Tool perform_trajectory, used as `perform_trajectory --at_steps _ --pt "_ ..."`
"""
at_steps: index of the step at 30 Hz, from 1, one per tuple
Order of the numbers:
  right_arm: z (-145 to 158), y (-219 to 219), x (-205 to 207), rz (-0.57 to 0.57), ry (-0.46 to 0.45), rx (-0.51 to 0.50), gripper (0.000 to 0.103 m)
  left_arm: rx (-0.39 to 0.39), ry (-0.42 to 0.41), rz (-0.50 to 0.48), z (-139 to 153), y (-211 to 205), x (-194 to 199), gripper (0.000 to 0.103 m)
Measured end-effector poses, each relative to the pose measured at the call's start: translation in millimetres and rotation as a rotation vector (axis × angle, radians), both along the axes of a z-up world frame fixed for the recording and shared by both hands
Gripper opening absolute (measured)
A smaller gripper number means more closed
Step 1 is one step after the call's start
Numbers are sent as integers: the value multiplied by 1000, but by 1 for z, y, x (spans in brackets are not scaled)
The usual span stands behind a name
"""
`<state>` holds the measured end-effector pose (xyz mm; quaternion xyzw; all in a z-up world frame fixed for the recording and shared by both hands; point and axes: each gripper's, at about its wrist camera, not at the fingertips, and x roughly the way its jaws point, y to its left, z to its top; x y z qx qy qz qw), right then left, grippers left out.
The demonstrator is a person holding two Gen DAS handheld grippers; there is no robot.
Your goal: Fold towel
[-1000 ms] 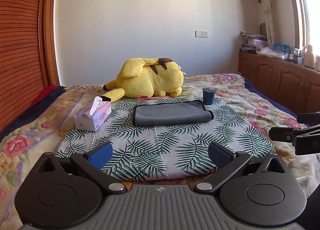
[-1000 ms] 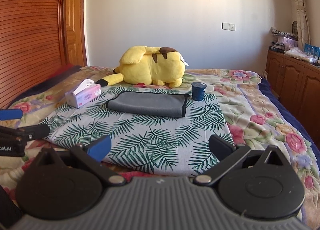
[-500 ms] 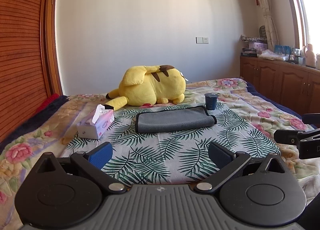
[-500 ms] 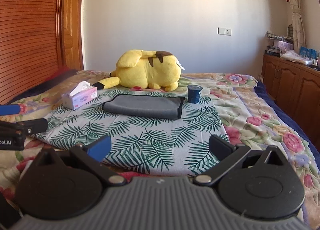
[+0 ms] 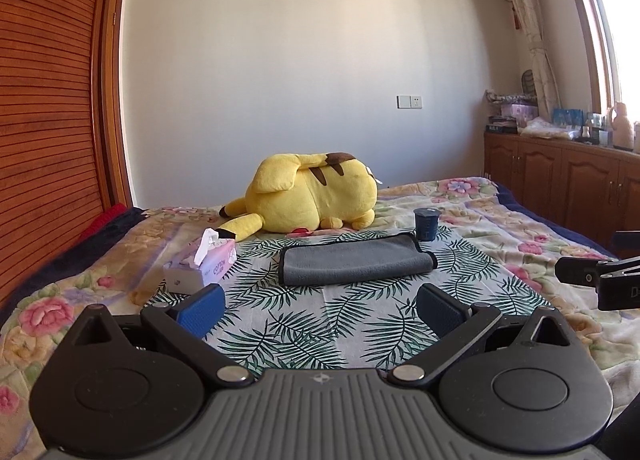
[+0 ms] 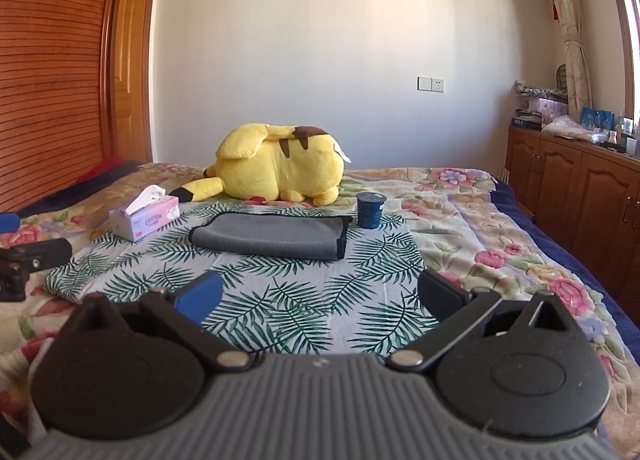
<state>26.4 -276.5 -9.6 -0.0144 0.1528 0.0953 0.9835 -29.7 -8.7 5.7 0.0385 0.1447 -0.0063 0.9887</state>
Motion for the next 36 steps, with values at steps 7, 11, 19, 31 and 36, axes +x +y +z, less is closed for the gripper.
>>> perform_trajectory --at_steps 7,11,19,31,36 --pt "1 -2 -1 -21 -22 0 103 -8 1 9 0 1 -1 87" --pt "0 -1 -2 -24 -24 -4 103 -2 2 9 -1 0 0 87" --pt "0 0 -1 -23 -25 -10 103 3 0 9 -1 0 -1 87" --pt "0 0 -1 -23 -26 -10 103 3 0 8 -1 0 -1 87" --pt "0 0 -1 -23 -27 -11 103 3 0 8 -1 0 -1 87"
